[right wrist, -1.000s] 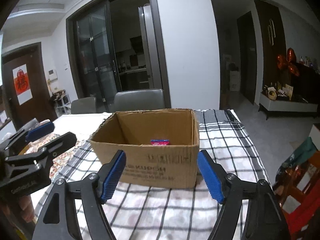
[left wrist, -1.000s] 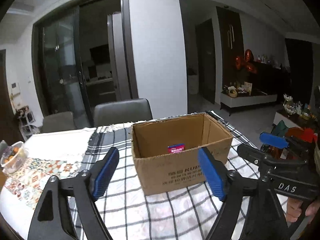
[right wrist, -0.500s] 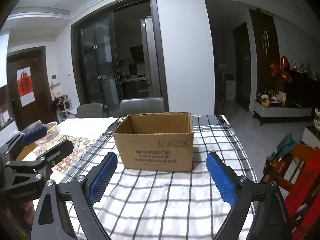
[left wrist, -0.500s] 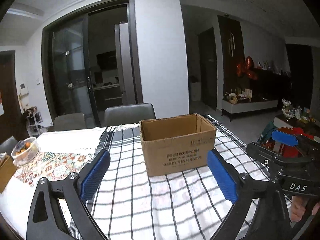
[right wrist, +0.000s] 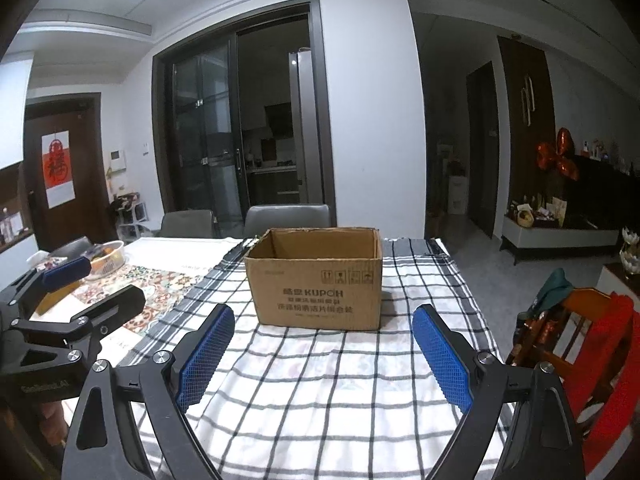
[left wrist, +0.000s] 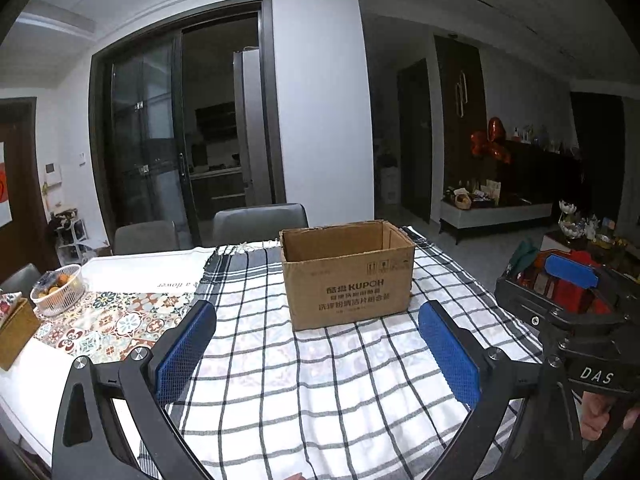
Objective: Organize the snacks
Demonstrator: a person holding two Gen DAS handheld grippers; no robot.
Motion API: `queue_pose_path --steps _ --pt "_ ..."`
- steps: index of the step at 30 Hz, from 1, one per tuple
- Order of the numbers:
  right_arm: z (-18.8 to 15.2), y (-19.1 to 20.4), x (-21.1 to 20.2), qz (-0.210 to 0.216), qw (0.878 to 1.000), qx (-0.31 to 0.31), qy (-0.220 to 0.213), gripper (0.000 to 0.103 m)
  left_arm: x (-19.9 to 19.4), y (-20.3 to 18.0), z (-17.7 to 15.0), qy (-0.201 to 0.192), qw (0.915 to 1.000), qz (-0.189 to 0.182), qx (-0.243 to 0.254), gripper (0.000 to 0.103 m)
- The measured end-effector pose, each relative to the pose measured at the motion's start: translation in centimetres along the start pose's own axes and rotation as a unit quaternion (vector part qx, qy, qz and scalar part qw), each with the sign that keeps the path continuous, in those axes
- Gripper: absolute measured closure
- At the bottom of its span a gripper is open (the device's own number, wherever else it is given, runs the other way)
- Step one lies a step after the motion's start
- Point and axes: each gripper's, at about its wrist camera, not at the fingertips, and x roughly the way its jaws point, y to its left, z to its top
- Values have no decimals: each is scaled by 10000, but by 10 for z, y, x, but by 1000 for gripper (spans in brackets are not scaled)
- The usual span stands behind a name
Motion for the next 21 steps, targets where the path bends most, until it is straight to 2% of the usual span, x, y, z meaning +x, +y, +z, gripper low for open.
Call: queue_pose_path --steps 21 --pt "-8 0 -12 -74 9999 56 -90 12 -2 -5 -8 83 9999 72 14 0"
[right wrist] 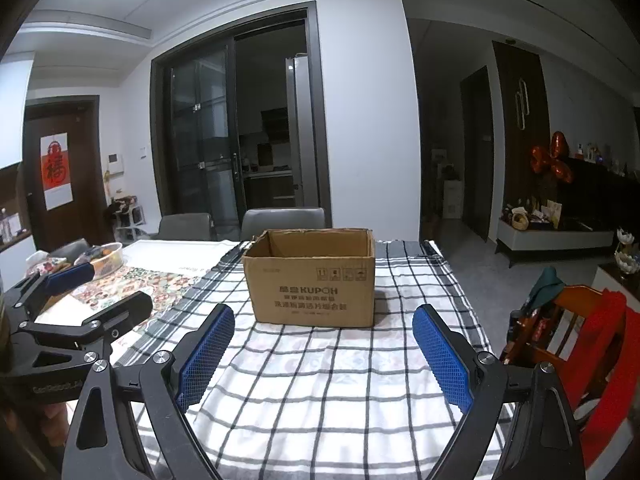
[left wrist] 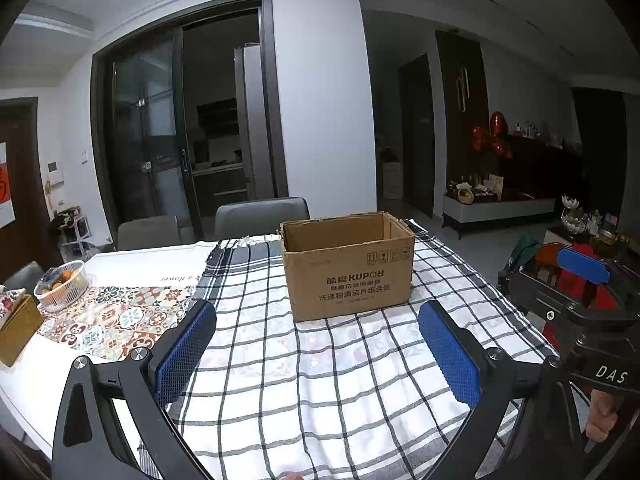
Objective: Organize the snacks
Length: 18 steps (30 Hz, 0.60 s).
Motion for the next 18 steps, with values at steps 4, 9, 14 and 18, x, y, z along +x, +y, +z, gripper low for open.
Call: queue_pose_path --steps 4,9,14,18 --pt "0 0 1 9 10000 8 14 12 0 -1 -1 3 10000 22 18 0" --pt "0 -1 1 16 10000 17 13 12 0 -1 -1 -7 10000 12 35 0" --pt "0 -1 1 13 10000 18 14 12 -1 -2 -1 -24 10000 15 46 0" --pt "-1 -1 1 20 10000 18 10 12 -1 -2 0 -33 10000 25 44 0"
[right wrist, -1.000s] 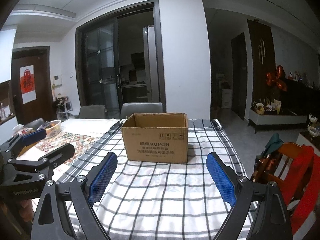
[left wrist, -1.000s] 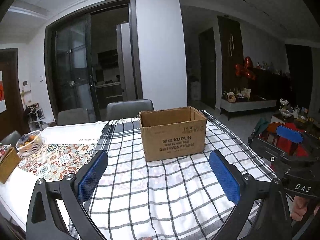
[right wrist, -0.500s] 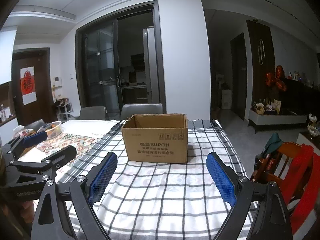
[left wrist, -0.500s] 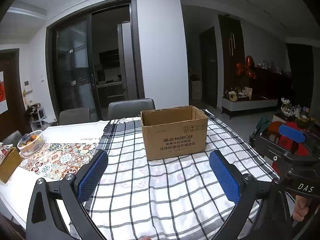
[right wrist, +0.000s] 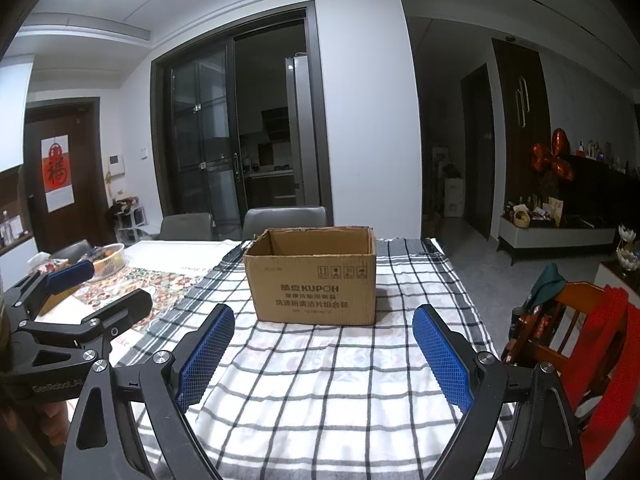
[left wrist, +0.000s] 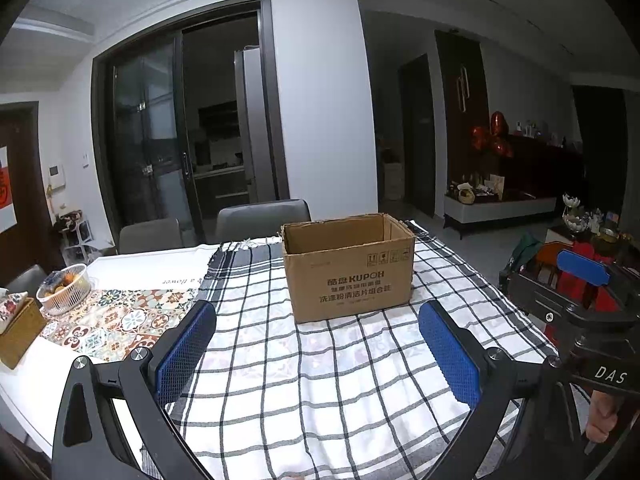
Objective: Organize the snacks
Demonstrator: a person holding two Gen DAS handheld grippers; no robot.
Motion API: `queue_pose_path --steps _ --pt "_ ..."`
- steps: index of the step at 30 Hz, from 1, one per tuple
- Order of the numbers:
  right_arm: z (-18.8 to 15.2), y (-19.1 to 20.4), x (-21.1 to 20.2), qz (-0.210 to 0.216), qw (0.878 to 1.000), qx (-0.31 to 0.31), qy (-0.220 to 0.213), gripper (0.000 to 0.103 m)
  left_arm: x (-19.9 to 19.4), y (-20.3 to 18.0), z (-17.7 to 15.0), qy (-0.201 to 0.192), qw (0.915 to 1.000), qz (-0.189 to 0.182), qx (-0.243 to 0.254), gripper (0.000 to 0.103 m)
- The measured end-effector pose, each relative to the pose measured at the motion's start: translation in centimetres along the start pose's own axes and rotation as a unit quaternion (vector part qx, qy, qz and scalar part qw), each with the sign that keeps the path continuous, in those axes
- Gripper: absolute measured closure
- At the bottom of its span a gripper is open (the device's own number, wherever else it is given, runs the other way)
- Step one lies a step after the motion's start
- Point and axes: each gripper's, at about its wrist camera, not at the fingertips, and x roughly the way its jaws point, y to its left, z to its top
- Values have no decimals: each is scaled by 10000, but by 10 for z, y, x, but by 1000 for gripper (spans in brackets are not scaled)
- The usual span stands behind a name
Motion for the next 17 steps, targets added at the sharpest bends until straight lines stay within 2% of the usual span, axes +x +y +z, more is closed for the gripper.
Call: queue_pose_path --steps 17 --pt "0 -1 -1 -10 10000 -5 25 12 0 4 1 9 10000 28 -57 0"
